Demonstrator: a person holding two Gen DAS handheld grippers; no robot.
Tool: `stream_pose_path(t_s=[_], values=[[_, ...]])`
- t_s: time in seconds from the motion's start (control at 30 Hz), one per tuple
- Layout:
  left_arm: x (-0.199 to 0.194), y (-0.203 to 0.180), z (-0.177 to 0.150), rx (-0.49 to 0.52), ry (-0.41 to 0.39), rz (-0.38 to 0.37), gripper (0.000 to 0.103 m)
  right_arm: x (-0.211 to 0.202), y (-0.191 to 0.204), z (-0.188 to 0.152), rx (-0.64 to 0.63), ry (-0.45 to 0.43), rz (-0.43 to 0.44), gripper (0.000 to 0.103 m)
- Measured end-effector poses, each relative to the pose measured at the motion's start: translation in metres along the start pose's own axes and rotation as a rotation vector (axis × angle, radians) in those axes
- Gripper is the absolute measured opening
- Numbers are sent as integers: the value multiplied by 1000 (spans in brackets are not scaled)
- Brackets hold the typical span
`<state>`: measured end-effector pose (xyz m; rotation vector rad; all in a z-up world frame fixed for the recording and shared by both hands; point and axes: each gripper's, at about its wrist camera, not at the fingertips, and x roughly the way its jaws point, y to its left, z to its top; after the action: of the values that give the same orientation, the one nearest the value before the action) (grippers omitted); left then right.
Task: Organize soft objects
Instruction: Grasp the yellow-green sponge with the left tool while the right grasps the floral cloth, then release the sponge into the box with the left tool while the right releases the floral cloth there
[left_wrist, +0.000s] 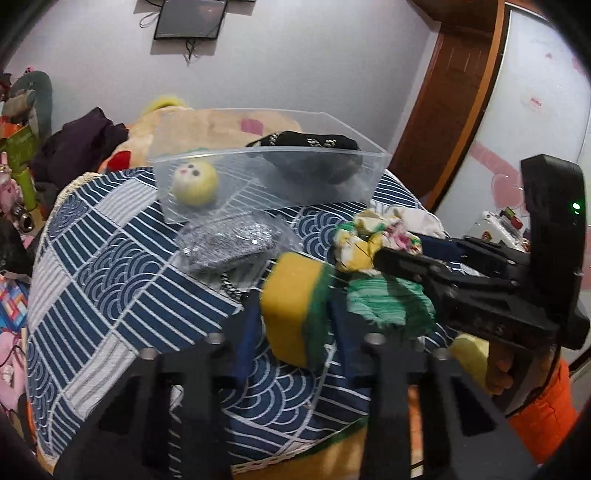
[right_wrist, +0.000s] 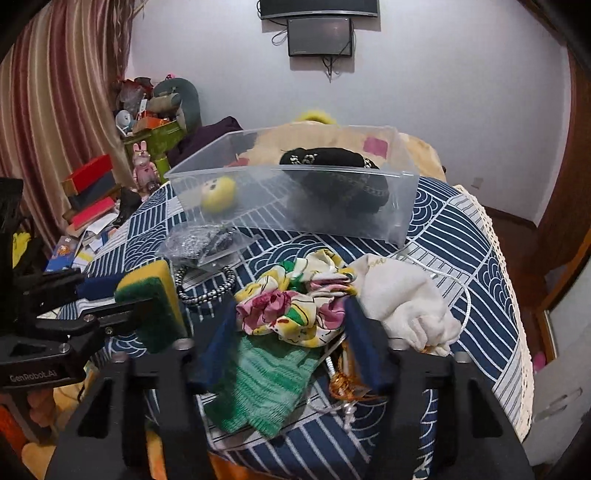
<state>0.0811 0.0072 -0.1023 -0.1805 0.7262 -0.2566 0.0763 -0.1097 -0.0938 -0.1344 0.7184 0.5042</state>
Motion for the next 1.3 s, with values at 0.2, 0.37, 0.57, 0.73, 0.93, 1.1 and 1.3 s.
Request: stream_pose_path(t_s=[0.2,0.37,0.57,0.73,0.93,1.1,1.3], values=[[-10,-6,2,33,-49,23,30,-11,-5,-2,25,-40,7,19],[-29,-5,14,30,-103,25,30,-32,-10,7,41,-106,8,19],[-49,0,44,33,-196,52,30,-53,-12,28,47,-193,19,19],[-55,9,71,20,-245,53,30,-57,-12,45,39,-239,16,19],[-42,18,105,17,-272,95,30,-46,-12,70,22,-273,-5,19],[-14,26,128,32,-250,125,30,-27,-22,93,21,-267,-16,19],[36,31,141,60,-154,152,30,9,-30,111,3,-189,-48,19]])
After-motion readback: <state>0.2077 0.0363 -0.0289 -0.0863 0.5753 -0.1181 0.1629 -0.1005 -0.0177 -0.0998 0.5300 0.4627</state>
